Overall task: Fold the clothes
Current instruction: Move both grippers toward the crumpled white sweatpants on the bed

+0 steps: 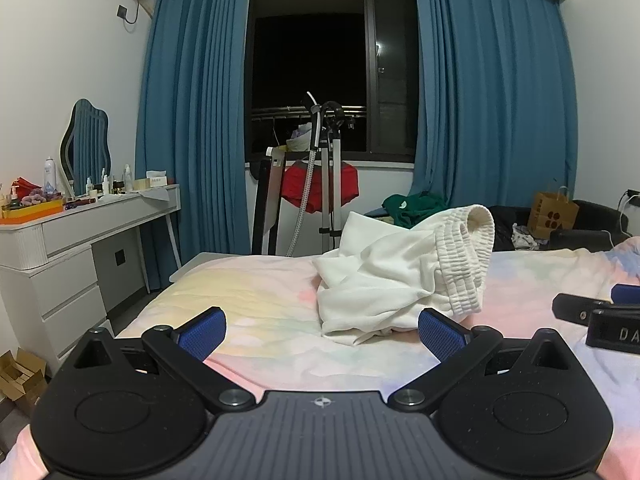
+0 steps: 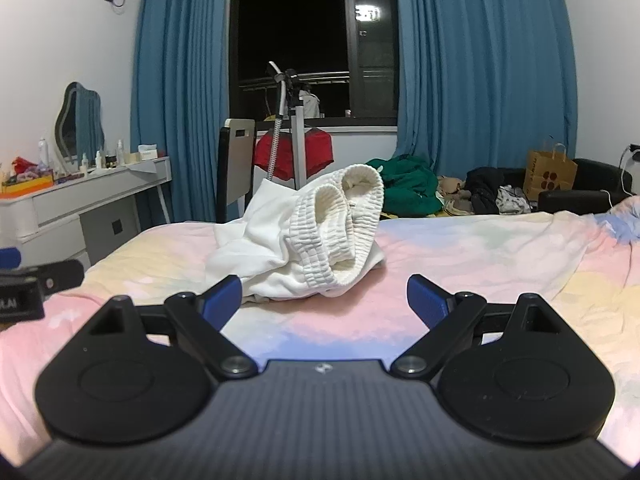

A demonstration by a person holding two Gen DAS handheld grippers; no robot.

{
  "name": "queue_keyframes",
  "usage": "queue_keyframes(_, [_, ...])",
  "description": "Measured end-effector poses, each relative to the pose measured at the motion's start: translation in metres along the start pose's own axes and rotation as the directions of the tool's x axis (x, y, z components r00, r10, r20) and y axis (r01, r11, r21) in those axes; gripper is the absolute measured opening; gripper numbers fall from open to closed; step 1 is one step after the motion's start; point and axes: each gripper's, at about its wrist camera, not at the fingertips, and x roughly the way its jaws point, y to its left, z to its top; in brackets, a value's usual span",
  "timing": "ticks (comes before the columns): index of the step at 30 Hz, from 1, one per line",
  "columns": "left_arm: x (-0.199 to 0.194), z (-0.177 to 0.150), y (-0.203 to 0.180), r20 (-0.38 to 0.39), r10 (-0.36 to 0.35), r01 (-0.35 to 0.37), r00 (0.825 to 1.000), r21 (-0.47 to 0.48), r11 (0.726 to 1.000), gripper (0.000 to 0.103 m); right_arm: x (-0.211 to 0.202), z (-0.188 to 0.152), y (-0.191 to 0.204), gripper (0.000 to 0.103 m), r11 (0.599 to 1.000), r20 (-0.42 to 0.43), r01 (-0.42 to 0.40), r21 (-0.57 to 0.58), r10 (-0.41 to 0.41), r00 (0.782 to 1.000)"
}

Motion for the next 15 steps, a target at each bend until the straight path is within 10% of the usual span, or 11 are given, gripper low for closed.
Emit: queue_keyframes(15, [0.004, -0.014, -0.001, -0.021, 0.004, -0.004, 1.000, 0.005, 1.000, 0.103, -0.001, 0.000, -0.012, 0.091, 0.996, 0.002, -0.002, 0.088, 0.002, 1.000])
